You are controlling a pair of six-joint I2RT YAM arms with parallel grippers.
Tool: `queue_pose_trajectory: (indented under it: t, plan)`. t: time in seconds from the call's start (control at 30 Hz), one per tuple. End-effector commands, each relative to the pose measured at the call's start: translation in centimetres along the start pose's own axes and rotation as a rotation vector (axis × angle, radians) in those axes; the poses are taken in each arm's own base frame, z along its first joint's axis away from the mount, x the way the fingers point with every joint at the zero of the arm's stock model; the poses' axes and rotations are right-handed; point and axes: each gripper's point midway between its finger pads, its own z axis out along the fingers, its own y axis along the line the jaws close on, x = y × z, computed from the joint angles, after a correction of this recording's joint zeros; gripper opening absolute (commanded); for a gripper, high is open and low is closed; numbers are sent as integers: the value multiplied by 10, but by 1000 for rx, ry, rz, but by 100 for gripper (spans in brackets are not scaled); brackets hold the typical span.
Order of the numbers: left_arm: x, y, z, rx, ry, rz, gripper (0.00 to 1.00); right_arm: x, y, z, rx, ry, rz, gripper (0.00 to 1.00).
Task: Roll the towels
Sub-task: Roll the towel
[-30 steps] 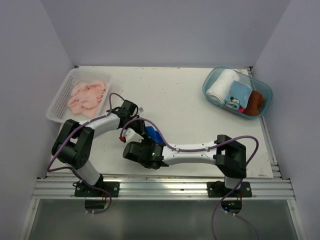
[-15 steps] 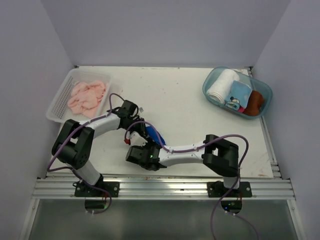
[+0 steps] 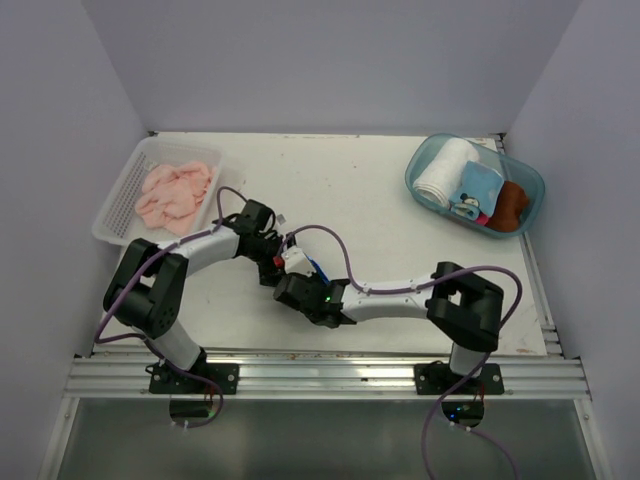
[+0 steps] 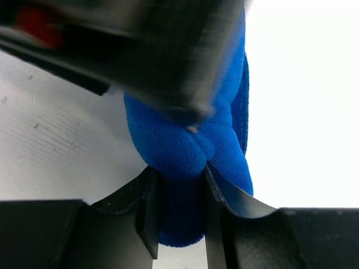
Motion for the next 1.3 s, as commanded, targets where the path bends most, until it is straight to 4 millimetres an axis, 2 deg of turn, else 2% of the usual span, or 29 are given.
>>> queue_pose_trajectory:
  t: [0.0, 0.2, 0.27, 0.33, 0.4, 0.43, 0.5, 0.53, 0.57, 0.97, 1.1, 1.27]
  plan:
    - [-4, -7, -16, 32, -7, 1, 73, 14, -8, 6, -99, 57, 102, 23]
    - [-20, -22, -35, 78, -57, 21, 90, 2, -2, -4, -265, 43, 208, 20]
    - [-21, -24, -38, 84, -64, 23, 92, -2, -4, -4, -294, 40, 249, 20]
    - [-23, -24, -39, 91, -74, 25, 92, -7, 1, -9, -358, 44, 295, 20]
    - [-23, -24, -38, 98, -76, 26, 93, -6, -2, -7, -389, 54, 343, 20]
    - [-19, -23, -36, 102, -66, 23, 93, -5, 3, -11, -442, 63, 375, 20]
    - [-19, -23, -34, 115, -66, 24, 93, -7, -2, -9, -469, 67, 424, 19]
    - [-15, -21, -32, 122, -53, 15, 93, -14, 3, -13, -517, 56, 458, 19]
    - [-13, -20, -30, 126, -47, 13, 93, -10, -4, -9, -507, 61, 481, 19]
    - [-10, -20, -16, 169, -32, -13, 93, -13, -5, -9, -681, 87, 670, 19]
    - [-12, -30, -11, 208, -43, -22, 92, -13, -2, -7, -720, 95, 713, 19]
    - [-11, -31, -3, 207, -32, -27, 92, -14, -2, -7, -759, 95, 772, 18]
